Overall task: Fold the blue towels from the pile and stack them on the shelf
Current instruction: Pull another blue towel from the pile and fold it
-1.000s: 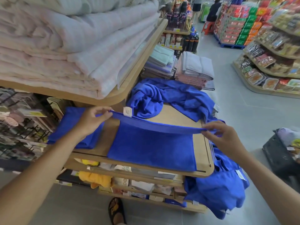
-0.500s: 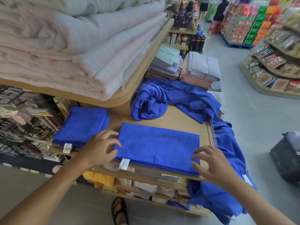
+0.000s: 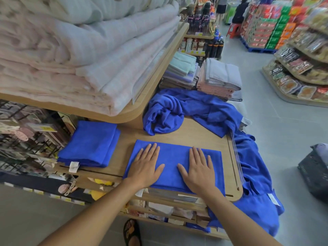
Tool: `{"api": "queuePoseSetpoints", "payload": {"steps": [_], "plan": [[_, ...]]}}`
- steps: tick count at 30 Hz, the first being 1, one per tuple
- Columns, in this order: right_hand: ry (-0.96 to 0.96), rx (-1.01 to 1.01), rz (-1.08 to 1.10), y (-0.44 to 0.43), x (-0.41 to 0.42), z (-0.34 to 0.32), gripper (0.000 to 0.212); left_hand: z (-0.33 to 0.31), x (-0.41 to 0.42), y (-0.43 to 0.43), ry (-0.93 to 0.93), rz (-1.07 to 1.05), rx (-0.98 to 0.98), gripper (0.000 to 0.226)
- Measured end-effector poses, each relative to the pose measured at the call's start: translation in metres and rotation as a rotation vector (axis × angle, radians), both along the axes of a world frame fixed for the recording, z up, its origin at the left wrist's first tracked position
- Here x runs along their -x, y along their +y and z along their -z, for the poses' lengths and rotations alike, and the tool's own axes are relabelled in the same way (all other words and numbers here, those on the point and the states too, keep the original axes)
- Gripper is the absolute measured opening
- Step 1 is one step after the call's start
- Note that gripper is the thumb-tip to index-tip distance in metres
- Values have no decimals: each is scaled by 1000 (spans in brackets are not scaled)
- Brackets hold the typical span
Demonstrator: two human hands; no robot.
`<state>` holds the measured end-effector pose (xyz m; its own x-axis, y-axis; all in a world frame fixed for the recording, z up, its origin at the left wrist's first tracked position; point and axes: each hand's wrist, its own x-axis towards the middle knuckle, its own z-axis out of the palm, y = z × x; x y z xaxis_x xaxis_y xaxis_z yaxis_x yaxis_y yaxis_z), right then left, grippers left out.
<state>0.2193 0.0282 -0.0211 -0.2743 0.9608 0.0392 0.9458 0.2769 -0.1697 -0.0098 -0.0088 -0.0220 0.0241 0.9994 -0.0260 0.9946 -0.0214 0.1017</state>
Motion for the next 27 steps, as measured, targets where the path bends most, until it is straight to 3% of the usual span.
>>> {"api": "queuePoseSetpoints", "payload": {"steps": [5, 13, 19, 23, 27], "plan": [[-35, 11, 23, 1, -21, 0, 101, 4, 1, 4, 1, -92, 23, 93], [-39, 48, -30, 36, -26, -9, 92, 4, 2, 33, -16, -133, 23, 97], [51, 70, 157, 8, -65, -12, 93, 9, 2, 31, -19, -119, -3, 95], [-17, -31, 235, 8, -68, -28, 99, 0, -5, 27, 1, -75, -25, 89], [198, 254, 380, 34, -63, -49, 91, -1, -40, 15, -41, 88, -75, 92]]}}
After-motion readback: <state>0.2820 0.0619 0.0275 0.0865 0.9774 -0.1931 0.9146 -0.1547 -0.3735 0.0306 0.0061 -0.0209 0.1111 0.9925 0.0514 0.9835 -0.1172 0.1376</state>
